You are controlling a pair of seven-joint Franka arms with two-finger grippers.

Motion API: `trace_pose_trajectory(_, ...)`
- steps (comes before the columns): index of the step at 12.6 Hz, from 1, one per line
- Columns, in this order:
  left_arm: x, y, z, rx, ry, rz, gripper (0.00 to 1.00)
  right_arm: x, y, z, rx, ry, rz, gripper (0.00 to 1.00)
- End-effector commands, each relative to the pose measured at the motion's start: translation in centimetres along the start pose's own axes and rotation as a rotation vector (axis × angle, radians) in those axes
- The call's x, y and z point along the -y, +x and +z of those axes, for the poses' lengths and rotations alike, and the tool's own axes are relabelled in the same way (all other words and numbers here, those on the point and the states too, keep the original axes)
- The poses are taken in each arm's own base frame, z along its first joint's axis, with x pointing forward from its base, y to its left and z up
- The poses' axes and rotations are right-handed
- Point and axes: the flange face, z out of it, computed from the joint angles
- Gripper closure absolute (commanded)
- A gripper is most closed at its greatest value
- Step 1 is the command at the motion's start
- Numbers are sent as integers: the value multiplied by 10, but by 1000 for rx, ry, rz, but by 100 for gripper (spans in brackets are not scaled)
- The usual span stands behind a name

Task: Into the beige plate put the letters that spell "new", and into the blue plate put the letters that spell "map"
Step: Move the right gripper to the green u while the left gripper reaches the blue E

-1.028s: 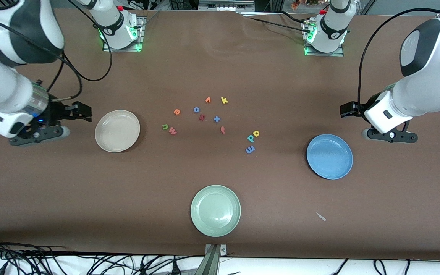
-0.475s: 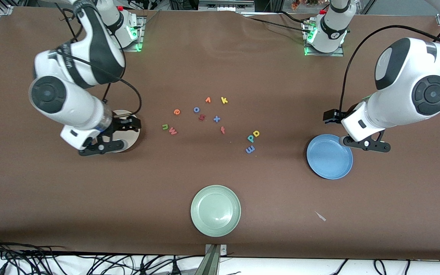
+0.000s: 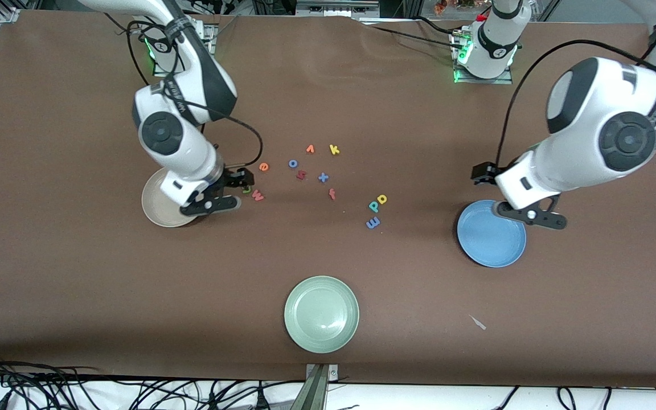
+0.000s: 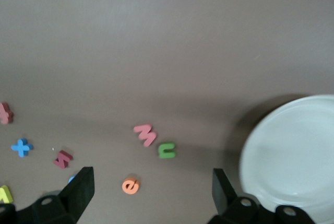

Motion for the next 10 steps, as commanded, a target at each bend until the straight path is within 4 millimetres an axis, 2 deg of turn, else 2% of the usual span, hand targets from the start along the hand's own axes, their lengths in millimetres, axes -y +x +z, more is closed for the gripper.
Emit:
trace_pose_trajectory(1,-59,40,52,-33,-30,106,0,-5,-52,22,-33,0,8,0)
trace_pose_trajectory(3,-108,60,97,-82,-27,162,0,-12,-68,48,-54,-9,-7,0)
trace_pose_trajectory(4,-122,66,119,-90,-31,188,0,-13,-68,59,-68,-16,-23,0)
trace_pose_trajectory(5,-126,74,140,-101,-36,198,0,-13,-67,72,-79,-31,-52,0)
trace_pose_trajectory(8,-176,78,201,-122,27,306,0,-12,-63,106,-112,-33,-97,0)
trace_pose_trajectory(9,-178,80,218,-126,63,334,0,-12,-62,111,-113,-31,-97,0)
trace_pose_trajectory(10,-180,81,225,-134,69,346,0,-11,-62,116,-115,-32,-106,1)
